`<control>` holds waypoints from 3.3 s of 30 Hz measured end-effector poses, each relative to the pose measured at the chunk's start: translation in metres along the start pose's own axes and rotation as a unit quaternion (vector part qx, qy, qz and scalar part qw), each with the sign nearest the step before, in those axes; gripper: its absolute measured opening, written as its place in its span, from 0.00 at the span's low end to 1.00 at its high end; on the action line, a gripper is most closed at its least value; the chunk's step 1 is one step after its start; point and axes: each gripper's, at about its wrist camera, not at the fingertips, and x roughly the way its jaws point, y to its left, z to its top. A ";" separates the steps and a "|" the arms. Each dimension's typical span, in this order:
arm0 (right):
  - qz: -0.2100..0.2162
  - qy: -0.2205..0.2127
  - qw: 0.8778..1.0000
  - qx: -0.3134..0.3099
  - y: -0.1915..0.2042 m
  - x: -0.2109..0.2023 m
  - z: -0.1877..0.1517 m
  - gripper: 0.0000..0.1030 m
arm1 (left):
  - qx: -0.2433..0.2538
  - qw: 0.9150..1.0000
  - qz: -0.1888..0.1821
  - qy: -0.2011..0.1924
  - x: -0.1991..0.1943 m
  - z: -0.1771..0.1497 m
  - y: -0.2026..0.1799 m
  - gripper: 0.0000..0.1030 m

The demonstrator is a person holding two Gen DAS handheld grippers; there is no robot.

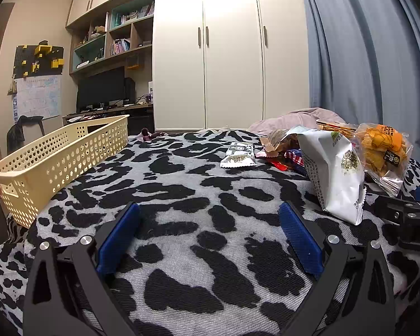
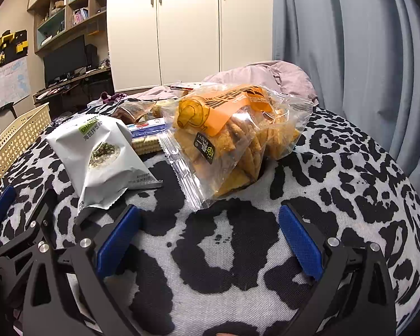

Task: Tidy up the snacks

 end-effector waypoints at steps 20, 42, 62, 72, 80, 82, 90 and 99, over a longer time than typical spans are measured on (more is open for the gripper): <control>0.001 0.009 1.000 0.002 -0.004 -0.004 0.000 0.95 | -0.001 1.000 0.002 -0.010 -0.003 -0.001 -0.001 0.98; 0.004 0.019 1.000 0.000 -0.005 -0.006 0.005 0.95 | -0.002 1.000 0.004 0.009 -0.006 0.002 -0.002 0.98; 0.013 0.035 0.999 -0.011 -0.007 -0.008 0.010 0.95 | -0.004 0.994 -0.009 0.111 0.004 0.048 0.013 0.98; 0.026 0.037 0.999 -0.006 -0.015 -0.013 0.009 0.95 | -0.038 0.981 -0.063 0.177 0.012 0.069 0.011 0.98; 0.016 0.027 0.999 0.020 -0.033 -0.017 0.016 0.95 | -0.045 0.978 -0.082 0.184 0.018 0.070 -0.004 0.98; 0.014 0.026 0.999 0.022 -0.037 -0.017 0.018 0.95 | -0.041 0.978 -0.088 0.184 0.018 0.072 -0.011 0.98; 0.009 0.023 0.999 0.026 -0.047 -0.016 0.026 0.95 | -0.035 0.973 -0.112 0.198 0.024 0.079 -0.033 0.98; 0.004 0.024 0.999 0.033 -0.060 -0.011 0.029 0.95 | -0.035 0.967 -0.134 0.214 0.035 0.083 -0.054 0.98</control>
